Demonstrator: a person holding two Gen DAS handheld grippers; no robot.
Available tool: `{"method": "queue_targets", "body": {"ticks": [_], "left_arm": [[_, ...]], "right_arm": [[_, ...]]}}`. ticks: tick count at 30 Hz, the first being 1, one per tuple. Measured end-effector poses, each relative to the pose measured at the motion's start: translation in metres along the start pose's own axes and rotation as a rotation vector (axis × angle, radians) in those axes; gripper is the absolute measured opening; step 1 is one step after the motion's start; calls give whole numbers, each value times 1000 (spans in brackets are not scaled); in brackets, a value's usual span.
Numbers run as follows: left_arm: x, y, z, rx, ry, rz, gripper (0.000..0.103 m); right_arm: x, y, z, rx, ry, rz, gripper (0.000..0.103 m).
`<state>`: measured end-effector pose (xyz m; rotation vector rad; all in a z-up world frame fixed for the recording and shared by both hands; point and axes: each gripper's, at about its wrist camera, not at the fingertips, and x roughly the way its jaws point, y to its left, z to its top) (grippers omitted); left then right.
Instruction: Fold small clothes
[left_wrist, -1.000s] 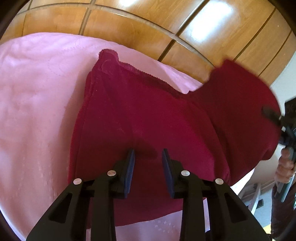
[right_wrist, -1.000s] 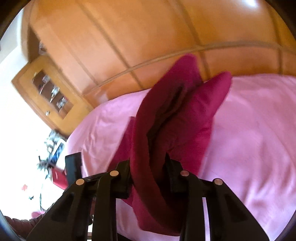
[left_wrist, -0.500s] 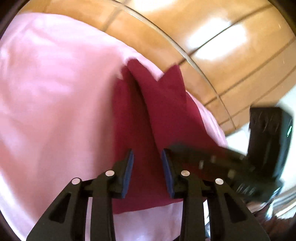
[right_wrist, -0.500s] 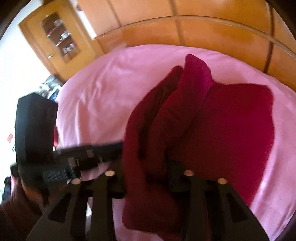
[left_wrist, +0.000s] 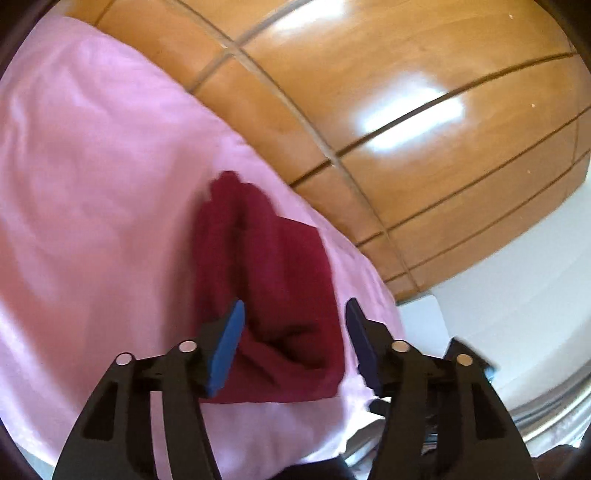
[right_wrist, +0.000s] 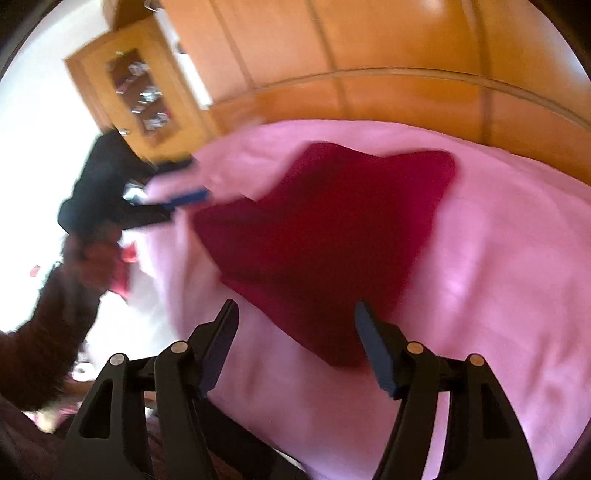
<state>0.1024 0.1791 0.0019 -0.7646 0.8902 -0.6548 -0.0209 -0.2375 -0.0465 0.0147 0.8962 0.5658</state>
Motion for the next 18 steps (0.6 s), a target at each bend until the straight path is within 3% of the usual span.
{"method": "queue_targets", "body": {"ticks": [6, 10, 11, 12, 14, 17, 18], "left_arm": [[46, -29, -1, 71, 131, 85, 64], [70, -39, -7, 141, 177, 202, 64], [72, -39, -7, 150, 177, 217, 54], [76, -39, -6, 160, 177, 241, 37], [76, -35, -5, 174, 182, 282, 19], [61, -33, -6, 197, 117, 305, 5], [57, -31, -7, 200, 104, 304, 5]], "right_arm": [[6, -4, -25, -2, 11, -94, 60], [30, -2, -25, -34, 32, -154, 48], [36, -2, -24, -42, 37, -166, 38], [39, -2, -24, -40, 37, -171, 32], [38, -4, -22, -22, 21, -158, 22], [23, 1, -24, -43, -10, -153, 15], [20, 3, -25, -49, -15, -144, 12]]}}
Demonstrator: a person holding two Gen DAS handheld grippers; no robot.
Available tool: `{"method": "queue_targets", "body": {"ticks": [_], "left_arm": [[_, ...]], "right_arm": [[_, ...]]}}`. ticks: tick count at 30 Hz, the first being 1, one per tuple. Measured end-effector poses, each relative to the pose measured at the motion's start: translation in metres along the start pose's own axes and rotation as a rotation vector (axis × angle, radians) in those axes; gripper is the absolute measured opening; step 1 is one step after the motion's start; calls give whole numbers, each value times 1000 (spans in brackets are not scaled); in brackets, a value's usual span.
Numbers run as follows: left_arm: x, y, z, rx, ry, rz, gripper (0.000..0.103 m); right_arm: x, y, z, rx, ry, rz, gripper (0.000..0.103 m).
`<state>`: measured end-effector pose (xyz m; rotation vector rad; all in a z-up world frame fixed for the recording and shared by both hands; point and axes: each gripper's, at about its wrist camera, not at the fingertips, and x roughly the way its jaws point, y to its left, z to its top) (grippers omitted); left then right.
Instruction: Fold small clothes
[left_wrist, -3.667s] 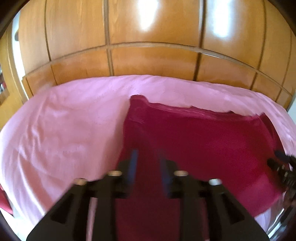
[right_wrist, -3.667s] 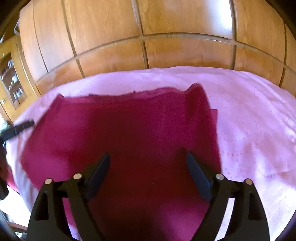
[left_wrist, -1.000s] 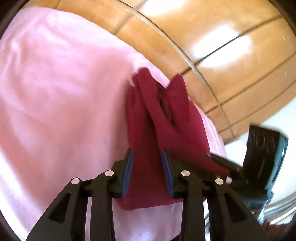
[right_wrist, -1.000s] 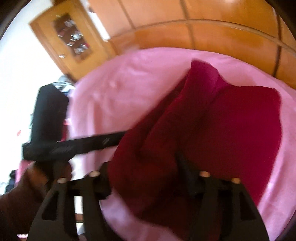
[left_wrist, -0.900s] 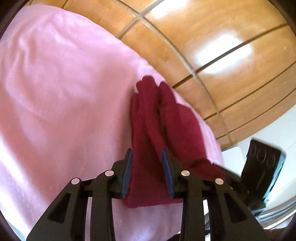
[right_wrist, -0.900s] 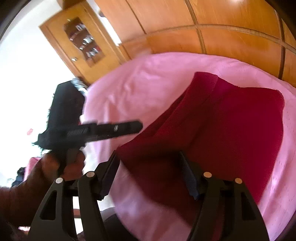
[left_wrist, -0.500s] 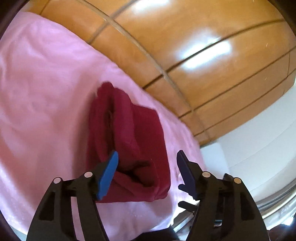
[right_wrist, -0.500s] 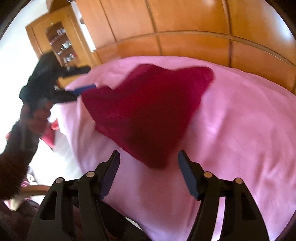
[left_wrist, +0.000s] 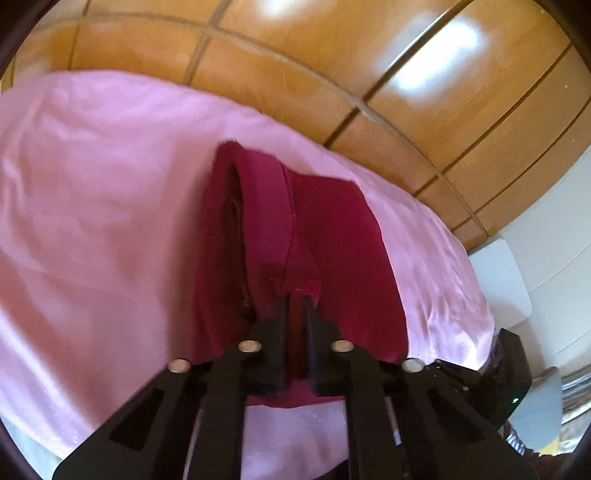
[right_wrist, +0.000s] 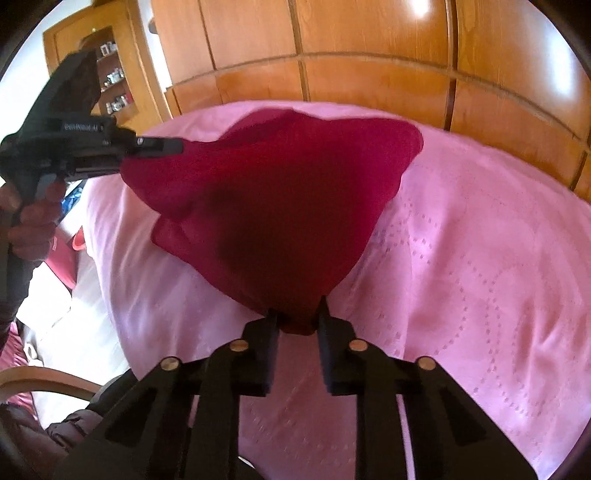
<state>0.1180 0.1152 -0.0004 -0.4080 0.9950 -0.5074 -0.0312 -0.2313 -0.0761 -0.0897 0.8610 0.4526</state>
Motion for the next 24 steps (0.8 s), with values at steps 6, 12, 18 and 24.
{"method": "queue_targets", "body": {"ticks": [6, 12, 18, 24], "left_arm": [[14, 38, -34, -80, 38, 74, 5], [7, 42, -28, -103, 8, 25, 6], [-15, 40, 3, -108, -75, -65, 38], [21, 42, 43, -114, -23, -72, 39]], "right_arm": [[17, 1, -14, -20, 59, 2, 11], [2, -6, -9, -11, 58, 45, 19], [-29, -20, -3, 22, 8, 71, 52], [-39, -35, 19, 80, -65, 51, 53]]}}
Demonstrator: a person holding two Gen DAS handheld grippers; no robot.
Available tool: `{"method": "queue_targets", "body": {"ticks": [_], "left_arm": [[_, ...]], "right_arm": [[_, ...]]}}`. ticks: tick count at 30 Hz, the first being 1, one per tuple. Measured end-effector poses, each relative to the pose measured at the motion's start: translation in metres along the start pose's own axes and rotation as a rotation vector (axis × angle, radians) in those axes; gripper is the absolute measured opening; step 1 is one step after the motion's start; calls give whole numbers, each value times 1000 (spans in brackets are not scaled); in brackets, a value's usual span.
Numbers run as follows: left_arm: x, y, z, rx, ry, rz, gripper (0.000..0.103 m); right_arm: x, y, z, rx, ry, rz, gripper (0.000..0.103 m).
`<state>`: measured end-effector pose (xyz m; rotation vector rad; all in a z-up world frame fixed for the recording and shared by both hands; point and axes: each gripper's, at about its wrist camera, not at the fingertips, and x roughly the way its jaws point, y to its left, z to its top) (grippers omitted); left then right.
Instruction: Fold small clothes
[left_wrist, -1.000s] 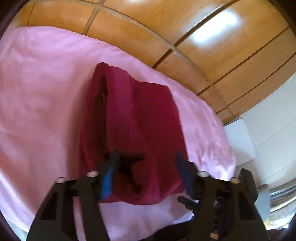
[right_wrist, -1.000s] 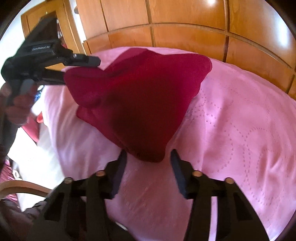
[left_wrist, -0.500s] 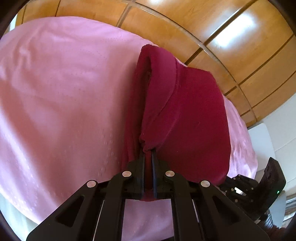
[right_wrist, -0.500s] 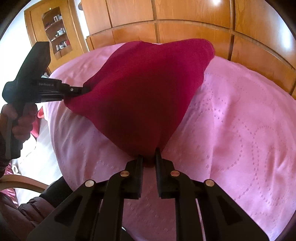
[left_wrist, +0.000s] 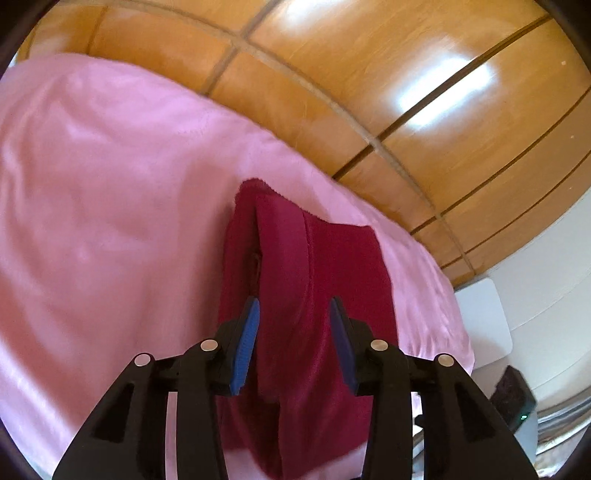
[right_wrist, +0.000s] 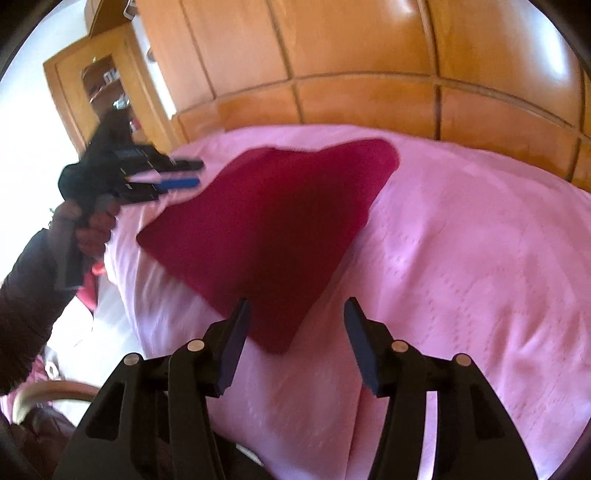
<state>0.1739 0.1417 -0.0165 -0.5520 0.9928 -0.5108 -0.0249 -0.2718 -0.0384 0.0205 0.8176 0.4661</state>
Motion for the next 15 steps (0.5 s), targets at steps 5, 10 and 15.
{"method": "queue_targets", "body": {"ticks": [5, 10, 15], "left_arm": [[39, 9, 13, -20, 80, 25, 37], [21, -11, 9, 87, -27, 70, 13], [30, -11, -4, 229, -40, 295, 14]], "right_arm": [[22, 13, 21, -39, -23, 11, 53], [53, 36, 19, -114, 19, 9, 52], [67, 50, 10, -151, 11, -27, 53]]}}
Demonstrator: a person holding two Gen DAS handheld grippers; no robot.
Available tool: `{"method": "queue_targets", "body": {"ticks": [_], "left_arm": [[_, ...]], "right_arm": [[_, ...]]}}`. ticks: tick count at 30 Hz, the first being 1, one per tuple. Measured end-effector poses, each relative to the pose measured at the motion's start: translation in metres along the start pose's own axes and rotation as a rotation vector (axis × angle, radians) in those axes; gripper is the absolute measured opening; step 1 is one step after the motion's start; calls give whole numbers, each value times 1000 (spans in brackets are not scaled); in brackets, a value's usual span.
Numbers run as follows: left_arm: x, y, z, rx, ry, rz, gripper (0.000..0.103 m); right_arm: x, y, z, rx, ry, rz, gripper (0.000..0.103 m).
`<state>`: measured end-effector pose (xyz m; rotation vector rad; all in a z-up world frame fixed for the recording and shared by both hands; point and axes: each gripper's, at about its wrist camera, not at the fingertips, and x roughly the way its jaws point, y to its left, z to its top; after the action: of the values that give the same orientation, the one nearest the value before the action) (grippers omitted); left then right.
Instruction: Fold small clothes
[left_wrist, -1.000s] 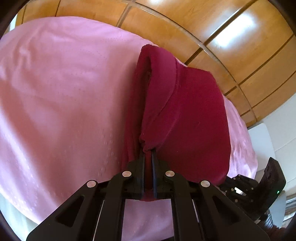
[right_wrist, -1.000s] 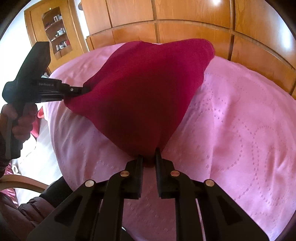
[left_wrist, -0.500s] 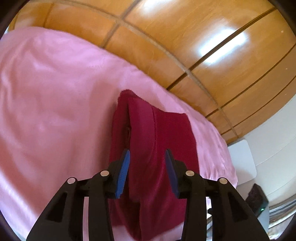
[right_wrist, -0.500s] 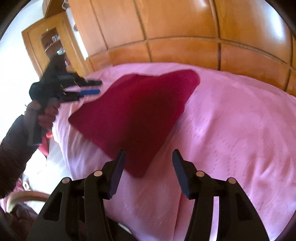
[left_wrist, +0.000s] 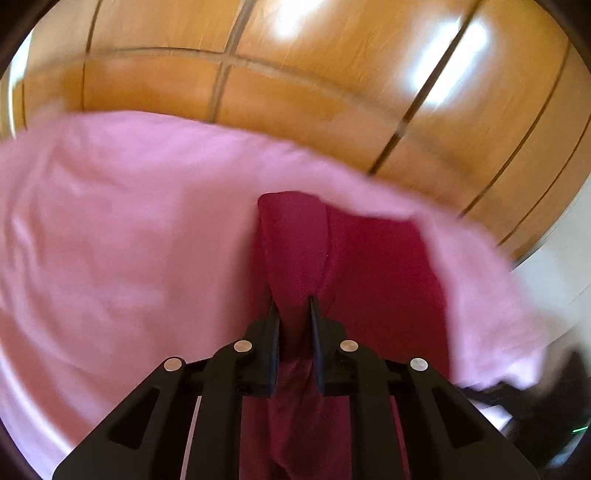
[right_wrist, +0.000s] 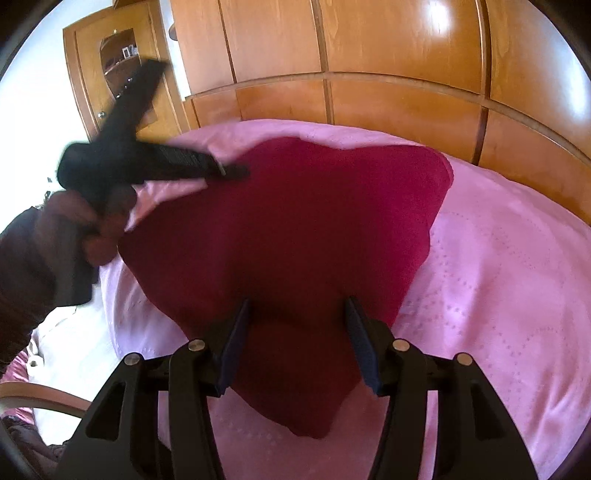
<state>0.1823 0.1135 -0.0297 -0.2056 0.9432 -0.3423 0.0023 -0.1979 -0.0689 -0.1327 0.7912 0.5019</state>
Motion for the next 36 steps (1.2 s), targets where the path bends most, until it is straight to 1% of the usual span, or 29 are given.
{"method": "queue_targets", "body": {"ticks": [1, 2, 3, 4, 5, 6, 7, 9, 10, 11, 13, 15, 17, 19, 21, 22, 23, 25, 26, 28, 29, 30, 31, 32, 33, 36], "left_arm": [[15, 2, -7, 17, 42, 36, 15], [20, 4, -10, 15, 50, 49, 18], [19, 6, -13, 3, 38, 48, 21], [14, 9, -12, -28, 29, 27, 23], [10, 13, -11, -61, 30, 2, 31], [6, 18, -10, -91, 30, -16, 42], [1, 21, -11, -121, 20, -27, 46], [-15, 29, -15, -141, -13, -64, 48], [-19, 28, -17, -140, -14, -74, 48], [-22, 29, -19, -133, -10, -91, 48], [-22, 24, -22, -111, 13, -124, 48], [-19, 22, -30, -74, 37, -142, 59], [-12, 22, -34, -63, 54, -147, 60], [-7, 28, -40, -69, 65, -173, 60], [-1, 33, -42, -90, 69, -213, 60], [1, 38, -44, -107, 69, -239, 58], [3, 41, -45, -120, 72, -280, 48], [4, 44, -49, -123, 62, -314, 44], [4, 44, -51, -119, 55, -328, 41], [3, 46, -54, -114, 46, -355, 38], [2, 46, -54, -115, 44, -364, 36], [1, 47, -56, -118, 40, -377, 33], [1, 44, -55, -121, 35, -386, 32], [-1, 41, -56, -120, 25, -399, 31], [-3, 40, -56, -115, 18, -403, 30], [-15, 30, -55, -100, -5, -437, 28]], "right_arm": [[0, 2, 0, -11, 0, -10, 53], [-1, 2, -1, -15, 3, -13, 54], [-3, 1, -2, -10, 7, -7, 54], [-5, -3, -1, 5, 11, 13, 57], [-7, -7, -1, 24, 14, 27, 65], [-10, -15, 0, 67, 21, 50, 76], [-13, -26, 1, 125, 17, 80, 79], [-19, -49, 3, 230, -3, 125, 80], [-20, -62, 4, 294, -13, 148, 82], [-20, -73, 5, 340, -17, 167, 85], [-15, -92, 7, 419, -18, 209, 86], [-4, -104, 10, 460, -8, 221, 86], [10, -113, 12, 502, 15, 243, 86], [22, -117, 13, 523, 41, 266, 83], [31, -115, 14, 529, 51, 315, 75], [34, -113, 16, 529, 49, 327, 72], [36, -112, 18, 530, 48, 332, 72], [40, -112, 18, 541, 48, 348, 71], [42, -112, 19, 545, 51, 353, 68], [44, -114, 19, 538, 54, 349, 61], [40, -111, 20, 521, 54, 332, 52], [37, -109, 21, 509, 54, 322, 49], [32, -106, 22, 495, 51, 311, 42], [23, -103, 24, 472, 43, 300, 37], [17, -100, 26, 453, 34, 293, 35], [-2, -94, 36, 394, -2, 280, 31]]}}
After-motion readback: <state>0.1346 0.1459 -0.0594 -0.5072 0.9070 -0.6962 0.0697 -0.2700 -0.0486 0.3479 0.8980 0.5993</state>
